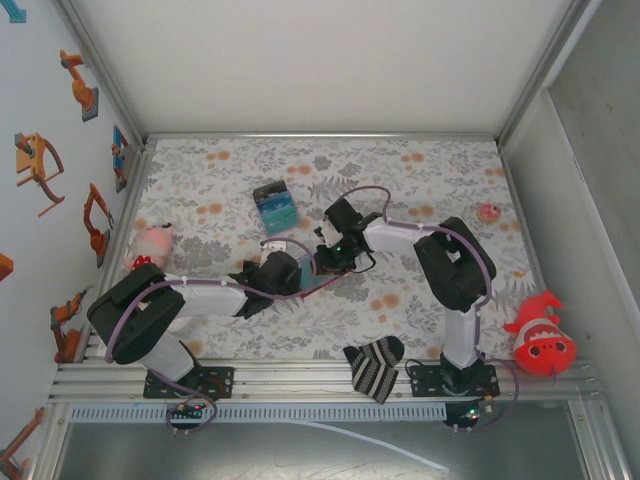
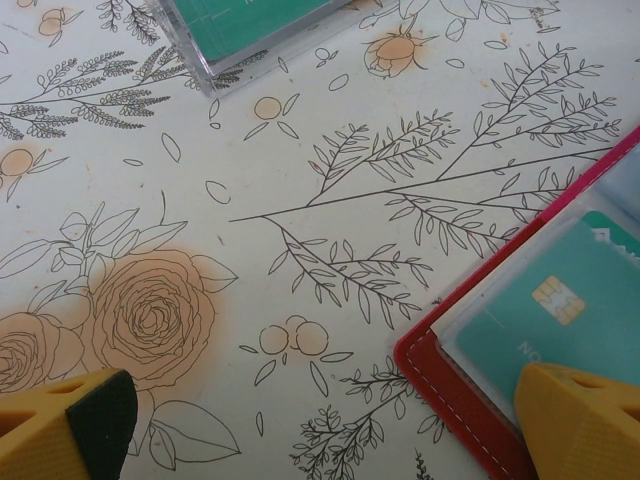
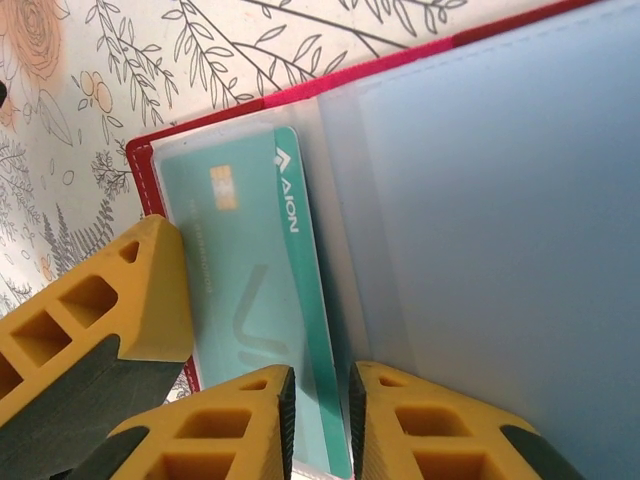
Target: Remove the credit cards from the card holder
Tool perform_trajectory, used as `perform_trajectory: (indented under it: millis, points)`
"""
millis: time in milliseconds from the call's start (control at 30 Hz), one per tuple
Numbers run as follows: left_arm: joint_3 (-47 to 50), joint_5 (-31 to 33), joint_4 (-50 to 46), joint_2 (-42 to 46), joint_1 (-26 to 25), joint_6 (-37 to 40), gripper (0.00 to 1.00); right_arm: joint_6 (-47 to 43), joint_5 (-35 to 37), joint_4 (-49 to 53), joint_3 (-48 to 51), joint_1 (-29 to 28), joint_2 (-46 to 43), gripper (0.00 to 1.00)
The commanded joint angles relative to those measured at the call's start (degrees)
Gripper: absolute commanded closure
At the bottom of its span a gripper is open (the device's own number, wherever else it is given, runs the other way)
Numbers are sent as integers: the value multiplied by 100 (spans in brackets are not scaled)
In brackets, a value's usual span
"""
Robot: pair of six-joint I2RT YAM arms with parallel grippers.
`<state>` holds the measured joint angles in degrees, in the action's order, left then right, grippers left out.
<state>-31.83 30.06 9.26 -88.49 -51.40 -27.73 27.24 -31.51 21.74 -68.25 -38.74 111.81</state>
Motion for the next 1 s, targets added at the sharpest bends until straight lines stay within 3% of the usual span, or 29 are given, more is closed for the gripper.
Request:
perform_trajectory:
  millis: [0, 400, 733, 967]
  points:
    - [68, 86, -528, -149, -24, 156, 3, 87, 54, 21, 165, 76, -151, 78]
    - [-9, 67, -611, -197, -33, 163, 3, 770, -1339, -1428, 712, 288, -159, 88]
    - [-121, 51, -626, -259, -63, 187, 3, 809, -1490, -1668, 821, 337, -133, 100]
    - [-89, 137, -689, -52, -73, 249, 3, 771, -1350, -1772, 984, 443, -313, 100]
